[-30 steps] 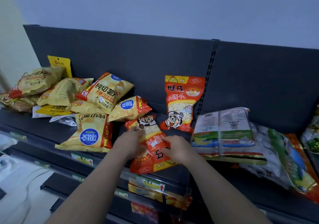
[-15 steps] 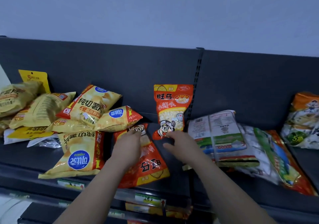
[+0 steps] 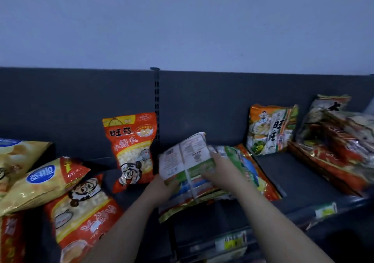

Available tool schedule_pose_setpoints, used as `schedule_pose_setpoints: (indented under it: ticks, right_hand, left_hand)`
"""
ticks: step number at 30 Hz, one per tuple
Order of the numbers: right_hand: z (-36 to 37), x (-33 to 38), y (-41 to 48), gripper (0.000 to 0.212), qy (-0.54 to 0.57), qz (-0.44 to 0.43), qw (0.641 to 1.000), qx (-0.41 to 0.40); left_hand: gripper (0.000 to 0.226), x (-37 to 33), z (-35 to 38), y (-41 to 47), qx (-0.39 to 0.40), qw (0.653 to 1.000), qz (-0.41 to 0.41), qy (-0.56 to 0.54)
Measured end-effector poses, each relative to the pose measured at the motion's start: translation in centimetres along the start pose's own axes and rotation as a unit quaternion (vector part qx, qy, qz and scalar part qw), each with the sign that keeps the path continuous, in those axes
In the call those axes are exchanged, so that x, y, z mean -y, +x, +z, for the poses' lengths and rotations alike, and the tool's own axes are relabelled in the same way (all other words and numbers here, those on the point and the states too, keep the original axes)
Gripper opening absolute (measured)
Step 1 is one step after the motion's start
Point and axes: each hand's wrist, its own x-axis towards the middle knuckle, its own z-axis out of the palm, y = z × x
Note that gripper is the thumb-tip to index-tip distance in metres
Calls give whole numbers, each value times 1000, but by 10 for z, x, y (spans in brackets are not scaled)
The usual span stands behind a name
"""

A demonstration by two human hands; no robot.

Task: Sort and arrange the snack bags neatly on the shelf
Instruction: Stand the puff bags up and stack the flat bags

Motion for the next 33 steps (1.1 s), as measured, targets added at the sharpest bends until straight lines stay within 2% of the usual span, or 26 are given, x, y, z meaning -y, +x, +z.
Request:
schedule_pose_setpoints:
  ticks: [2, 5, 9, 13, 16, 22, 25, 33]
  right_hand:
    - [-1, -1, -5, 65, 35, -24, 999, -28]
    - [-13, -4, -14, 59, 61, -36, 995, -70]
    - [-42, -20, -30, 46, 99, -49, 987, -118]
    - [-77, -44, -46, 60, 120, -28, 977, -176]
    - [-108, -69, -59, 68, 99, -9, 969, -226]
    - [-179, -138, -80, 53, 64, 15, 953, -294]
    - [-216, -187, -77, 56, 43, 41, 945, -322]
    - [-317, -328, -41, 49, 18, 81, 944, -318]
  left_hand:
    - [43, -2, 6, 1, -25, 997, -11, -68]
    - [33, -9, 14, -5, -56, 989, 16, -135]
    - [48, -36, 18, -10, -95, 982, 77, -146]
    - [45, -84, 33, -7, -120, 973, 147, -131]
    - [48, -130, 53, -6, -111, 971, 174, -121]
    - [44, -222, 122, 11, -74, 958, 257, -98]
    - [57, -274, 164, 25, -52, 950, 291, -100]
    - [50, -414, 271, 69, 2, 953, 298, -48]
